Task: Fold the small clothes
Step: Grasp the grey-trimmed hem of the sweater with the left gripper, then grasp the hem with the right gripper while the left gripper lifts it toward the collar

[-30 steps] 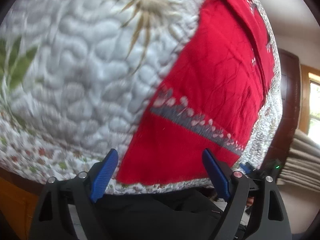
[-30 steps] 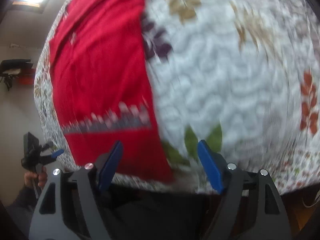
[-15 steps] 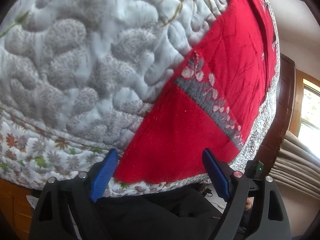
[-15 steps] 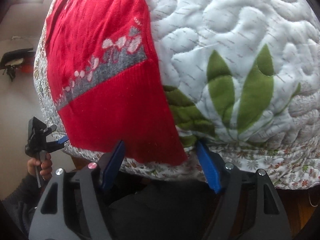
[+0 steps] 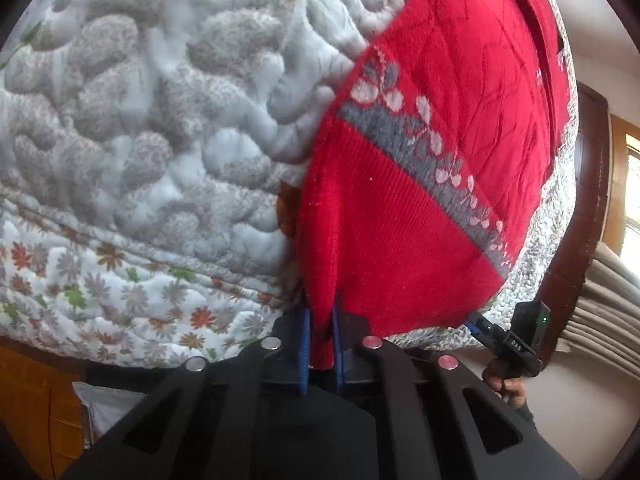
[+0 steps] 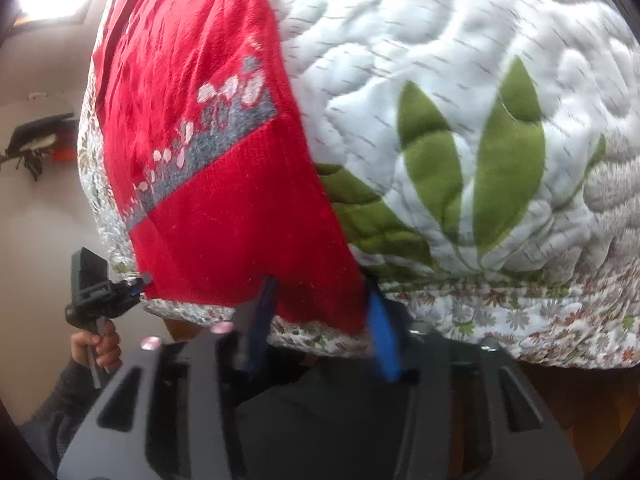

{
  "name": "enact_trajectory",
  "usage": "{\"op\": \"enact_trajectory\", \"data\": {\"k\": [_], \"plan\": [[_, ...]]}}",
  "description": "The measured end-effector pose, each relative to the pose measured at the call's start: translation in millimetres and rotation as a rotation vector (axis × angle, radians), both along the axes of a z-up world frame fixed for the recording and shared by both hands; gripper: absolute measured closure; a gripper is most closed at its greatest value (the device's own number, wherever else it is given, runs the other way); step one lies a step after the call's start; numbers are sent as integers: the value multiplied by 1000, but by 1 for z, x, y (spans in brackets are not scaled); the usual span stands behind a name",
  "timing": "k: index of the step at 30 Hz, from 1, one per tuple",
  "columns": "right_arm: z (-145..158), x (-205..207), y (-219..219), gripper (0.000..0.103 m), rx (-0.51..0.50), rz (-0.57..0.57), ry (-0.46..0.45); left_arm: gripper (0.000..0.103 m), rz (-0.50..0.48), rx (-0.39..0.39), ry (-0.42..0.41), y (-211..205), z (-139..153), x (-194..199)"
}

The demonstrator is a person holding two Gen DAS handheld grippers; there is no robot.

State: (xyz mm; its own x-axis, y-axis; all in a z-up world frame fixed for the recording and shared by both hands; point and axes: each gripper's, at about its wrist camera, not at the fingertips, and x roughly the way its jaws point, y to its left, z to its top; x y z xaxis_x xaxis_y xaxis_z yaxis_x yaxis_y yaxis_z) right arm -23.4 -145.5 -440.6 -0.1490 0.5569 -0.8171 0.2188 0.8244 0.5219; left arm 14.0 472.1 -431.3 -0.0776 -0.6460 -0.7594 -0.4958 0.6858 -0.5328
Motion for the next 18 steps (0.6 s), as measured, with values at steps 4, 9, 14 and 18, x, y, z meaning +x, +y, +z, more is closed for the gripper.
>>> {"op": "enact_trajectory", "data": {"k": [4, 9, 14, 18], "plan": [[8, -5, -6, 94, 6, -14, 0, 96, 38, -15, -22, 3, 15, -3], [28, -13, -9, 96, 50, -42, -30, 96, 69, -38, -72, 15, 35, -13], [52, -17, -17, 97, 121, -101, -58, 96, 125, -49, -135, 24, 61, -18], [70, -20, -23, 97, 169, -139, -95, 97, 133, -61, -186, 34, 81, -24]]}}
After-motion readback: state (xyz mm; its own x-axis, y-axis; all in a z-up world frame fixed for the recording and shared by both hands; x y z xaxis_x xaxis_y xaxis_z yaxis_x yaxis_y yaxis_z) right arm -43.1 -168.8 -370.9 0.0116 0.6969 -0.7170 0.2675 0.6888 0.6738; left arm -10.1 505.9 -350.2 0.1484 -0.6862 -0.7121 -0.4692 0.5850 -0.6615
